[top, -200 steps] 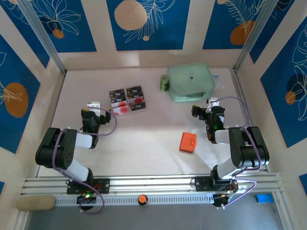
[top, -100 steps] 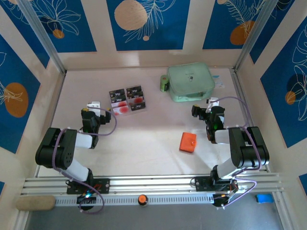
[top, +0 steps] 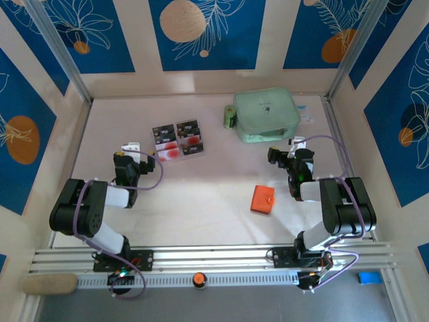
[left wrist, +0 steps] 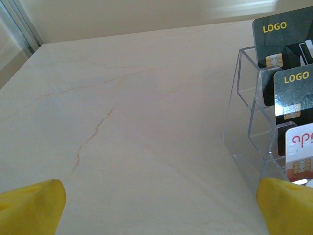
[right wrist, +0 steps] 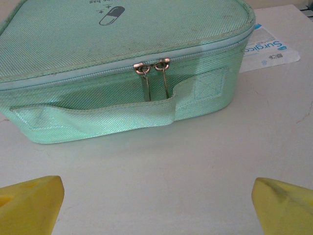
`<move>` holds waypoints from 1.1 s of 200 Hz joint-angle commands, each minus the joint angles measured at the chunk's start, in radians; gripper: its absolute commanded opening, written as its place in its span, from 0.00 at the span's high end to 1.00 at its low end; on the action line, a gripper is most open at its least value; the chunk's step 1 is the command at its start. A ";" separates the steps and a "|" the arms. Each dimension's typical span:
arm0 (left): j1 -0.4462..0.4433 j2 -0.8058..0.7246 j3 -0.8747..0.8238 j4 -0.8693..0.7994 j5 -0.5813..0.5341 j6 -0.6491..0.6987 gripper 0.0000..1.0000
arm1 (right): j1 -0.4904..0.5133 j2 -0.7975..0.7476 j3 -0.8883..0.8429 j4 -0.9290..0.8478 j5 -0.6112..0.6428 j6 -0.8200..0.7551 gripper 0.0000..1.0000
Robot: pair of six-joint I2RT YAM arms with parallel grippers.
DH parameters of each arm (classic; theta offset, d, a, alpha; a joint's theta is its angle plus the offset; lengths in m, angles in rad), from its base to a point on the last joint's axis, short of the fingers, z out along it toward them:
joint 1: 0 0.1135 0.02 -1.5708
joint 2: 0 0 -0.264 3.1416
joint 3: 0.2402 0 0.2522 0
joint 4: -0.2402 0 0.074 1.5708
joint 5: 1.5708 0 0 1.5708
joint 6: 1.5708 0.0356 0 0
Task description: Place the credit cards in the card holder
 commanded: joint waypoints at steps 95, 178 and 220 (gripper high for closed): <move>0.011 0.004 0.012 0.003 0.023 -0.002 0.00 | -0.010 -0.016 0.015 -0.003 -0.010 -0.005 0.01; 0.012 -0.320 0.203 -0.583 -0.064 -0.186 0.00 | -0.120 -0.526 0.306 -0.897 -0.106 0.494 0.01; 0.012 -0.247 0.484 -1.020 0.132 -0.506 0.00 | -0.052 -0.572 0.382 -1.088 -0.340 0.500 0.01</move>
